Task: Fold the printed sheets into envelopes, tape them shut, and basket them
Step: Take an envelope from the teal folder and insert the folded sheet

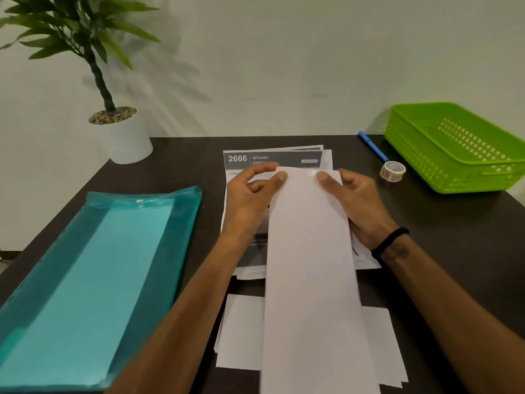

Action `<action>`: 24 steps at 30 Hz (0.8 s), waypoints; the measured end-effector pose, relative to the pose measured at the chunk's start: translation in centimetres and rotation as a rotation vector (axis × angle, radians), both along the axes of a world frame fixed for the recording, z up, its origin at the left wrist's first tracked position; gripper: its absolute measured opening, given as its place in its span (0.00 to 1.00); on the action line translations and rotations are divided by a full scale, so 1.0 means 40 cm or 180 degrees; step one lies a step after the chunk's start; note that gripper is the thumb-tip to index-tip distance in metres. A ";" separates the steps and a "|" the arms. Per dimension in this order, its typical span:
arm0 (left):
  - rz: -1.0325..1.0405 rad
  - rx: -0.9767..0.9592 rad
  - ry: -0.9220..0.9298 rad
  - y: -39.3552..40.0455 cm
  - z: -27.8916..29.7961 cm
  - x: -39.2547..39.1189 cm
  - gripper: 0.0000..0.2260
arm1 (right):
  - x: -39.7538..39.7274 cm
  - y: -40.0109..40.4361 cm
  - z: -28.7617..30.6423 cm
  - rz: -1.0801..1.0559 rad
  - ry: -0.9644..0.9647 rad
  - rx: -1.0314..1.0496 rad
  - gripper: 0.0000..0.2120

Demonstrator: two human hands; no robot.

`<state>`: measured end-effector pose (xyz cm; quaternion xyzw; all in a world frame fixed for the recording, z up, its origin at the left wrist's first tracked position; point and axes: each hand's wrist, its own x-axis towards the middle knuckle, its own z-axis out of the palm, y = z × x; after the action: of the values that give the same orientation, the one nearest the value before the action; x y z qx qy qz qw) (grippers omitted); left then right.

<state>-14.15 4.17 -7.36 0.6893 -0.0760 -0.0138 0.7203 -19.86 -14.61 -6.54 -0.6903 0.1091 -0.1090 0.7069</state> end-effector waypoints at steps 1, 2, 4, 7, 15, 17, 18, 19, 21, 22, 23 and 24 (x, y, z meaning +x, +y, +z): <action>-0.0077 -0.0007 0.0166 -0.002 0.007 -0.004 0.13 | 0.003 -0.002 0.004 -0.0034 0.0065 0.0080 0.12; -0.0176 0.0002 0.0358 -0.003 0.016 -0.010 0.14 | 0.006 -0.006 0.005 -0.0079 0.0113 0.0175 0.12; -0.0526 -0.0013 0.0808 0.001 0.031 -0.027 0.19 | 0.009 -0.011 0.006 -0.0212 0.0175 0.0420 0.13; -0.1267 -0.0054 0.1219 0.042 0.064 -0.059 0.23 | 0.014 -0.018 0.000 -0.0573 0.0201 0.0985 0.11; -0.1540 0.2508 -0.0096 0.205 0.278 0.006 0.11 | 0.000 -0.065 0.009 -0.0070 -0.0017 0.1410 0.10; -0.1361 0.3312 -0.0672 0.231 0.335 0.065 0.08 | -0.014 -0.061 0.017 0.0447 -0.0008 0.1284 0.12; -0.1342 0.3689 -0.0860 0.233 0.356 0.091 0.08 | -0.019 -0.053 0.020 0.0671 0.0034 0.1175 0.14; -0.1376 0.3986 -0.0995 0.227 0.374 0.112 0.08 | -0.023 -0.045 0.024 0.0852 0.0083 0.1048 0.15; -0.1449 0.4296 -0.1227 0.207 0.393 0.144 0.09 | -0.029 -0.029 0.031 0.1107 0.0165 0.0849 0.18; -0.1455 0.4339 -0.1286 0.200 0.394 0.156 0.09 | -0.032 -0.024 0.033 0.1177 0.0182 0.0808 0.19; -0.1449 0.4360 -0.1344 0.193 0.390 0.168 0.09 | -0.034 -0.020 0.035 0.1206 0.0185 0.0767 0.19; -0.1447 0.4396 -0.1406 0.187 0.382 0.176 0.10 | -0.035 -0.019 0.034 0.1190 0.0182 0.0711 0.20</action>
<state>-7.09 11.63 7.91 0.9378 -0.3326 -0.0680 0.0727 -21.26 -15.38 -5.16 -0.6188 0.0106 0.0563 0.7835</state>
